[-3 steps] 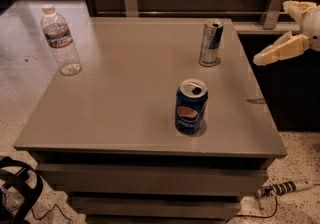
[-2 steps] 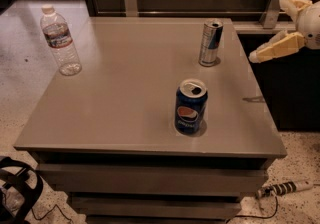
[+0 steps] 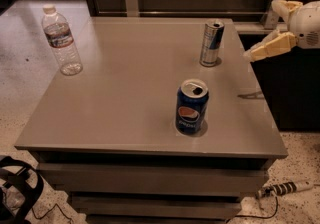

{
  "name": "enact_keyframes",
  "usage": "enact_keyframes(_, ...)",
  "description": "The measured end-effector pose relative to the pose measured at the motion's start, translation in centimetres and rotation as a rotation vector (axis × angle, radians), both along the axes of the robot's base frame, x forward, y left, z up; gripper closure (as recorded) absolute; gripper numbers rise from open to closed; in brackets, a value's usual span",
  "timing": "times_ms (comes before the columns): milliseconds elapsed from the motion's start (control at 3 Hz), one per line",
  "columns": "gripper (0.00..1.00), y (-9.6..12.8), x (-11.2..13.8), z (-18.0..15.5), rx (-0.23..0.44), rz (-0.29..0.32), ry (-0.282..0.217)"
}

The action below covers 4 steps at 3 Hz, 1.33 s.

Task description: Move redbull can near water bottle

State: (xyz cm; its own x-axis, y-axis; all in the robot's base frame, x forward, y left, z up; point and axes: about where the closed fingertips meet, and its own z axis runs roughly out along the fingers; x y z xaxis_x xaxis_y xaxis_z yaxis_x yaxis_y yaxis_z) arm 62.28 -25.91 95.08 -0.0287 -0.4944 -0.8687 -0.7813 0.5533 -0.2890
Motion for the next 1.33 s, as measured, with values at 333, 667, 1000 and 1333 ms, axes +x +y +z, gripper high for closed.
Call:
enact_keyframes(333, 0.0, 1.4, 2.4, -2.1, 0.06, 0.009, 0.018)
enact_keyframes(667, 0.0, 2.3, 4.7, -3.9, 0.126, 0.017, 0.021)
enact_keyframes(1000, 0.0, 2.9, 6.3, -5.5, 0.19, 0.034, 0.02)
enact_keyframes(1333, 0.0, 3.4, 7.2, -6.8, 0.268, 0.056, 0.015)
